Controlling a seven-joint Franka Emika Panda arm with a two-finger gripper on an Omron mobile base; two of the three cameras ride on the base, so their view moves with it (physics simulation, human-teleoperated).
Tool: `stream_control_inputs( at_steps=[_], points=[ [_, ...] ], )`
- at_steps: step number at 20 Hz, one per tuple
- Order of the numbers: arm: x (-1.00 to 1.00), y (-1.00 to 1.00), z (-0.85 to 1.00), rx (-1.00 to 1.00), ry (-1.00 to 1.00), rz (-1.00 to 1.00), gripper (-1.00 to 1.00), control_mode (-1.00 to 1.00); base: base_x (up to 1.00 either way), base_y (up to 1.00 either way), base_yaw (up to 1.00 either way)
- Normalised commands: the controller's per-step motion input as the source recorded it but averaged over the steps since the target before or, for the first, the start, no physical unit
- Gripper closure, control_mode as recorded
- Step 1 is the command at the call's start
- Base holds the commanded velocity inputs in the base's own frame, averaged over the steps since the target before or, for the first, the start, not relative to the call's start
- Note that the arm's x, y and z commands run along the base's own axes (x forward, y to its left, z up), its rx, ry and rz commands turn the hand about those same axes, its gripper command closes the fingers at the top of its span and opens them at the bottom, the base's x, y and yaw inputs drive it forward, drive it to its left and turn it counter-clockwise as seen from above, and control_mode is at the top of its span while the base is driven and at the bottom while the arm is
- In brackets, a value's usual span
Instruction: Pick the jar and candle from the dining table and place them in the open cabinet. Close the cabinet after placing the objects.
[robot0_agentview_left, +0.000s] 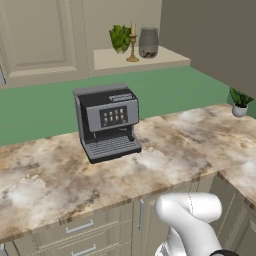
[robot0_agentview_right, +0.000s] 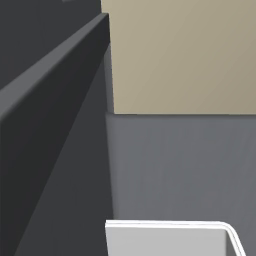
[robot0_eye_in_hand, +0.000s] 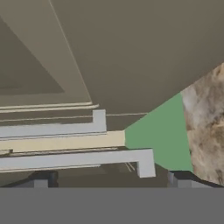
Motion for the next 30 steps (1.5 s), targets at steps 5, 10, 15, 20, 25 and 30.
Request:
stream_control_inputs(
  at_steps=[5, 10, 15, 20, 25, 30],
  points=[
    [0.13, 0.0, 0.0, 0.0, 0.0, 0.05, -1.0, -1.0, 0.0, 0.0, 0.0],
    [0.12, 0.0, 0.0, 0.0, 0.0, 0.07, -1.0, -1.0, 0.0, 0.0, 0.0],
    [0.04, 0.0, 0.0, 0.0, 0.0, 0.06, -1.0, -1.0, 0.0, 0.0, 0.0],
    [0.0, 0.04, 0.0, 0.0, 0.0, 0.06, -1.0, -1.0, 0.0, 0.0, 0.0],
    [0.0, 0.45, 0.0, -0.02, 0.0, 0.04, -1.0, -1.0, 0.0, 0.0, 0.0],
    [0.0, 0.49, 0.0, -0.01, 0.0, 0.02, -1.0, -1.0, 0.0, 0.0, 0.0]
  ],
)
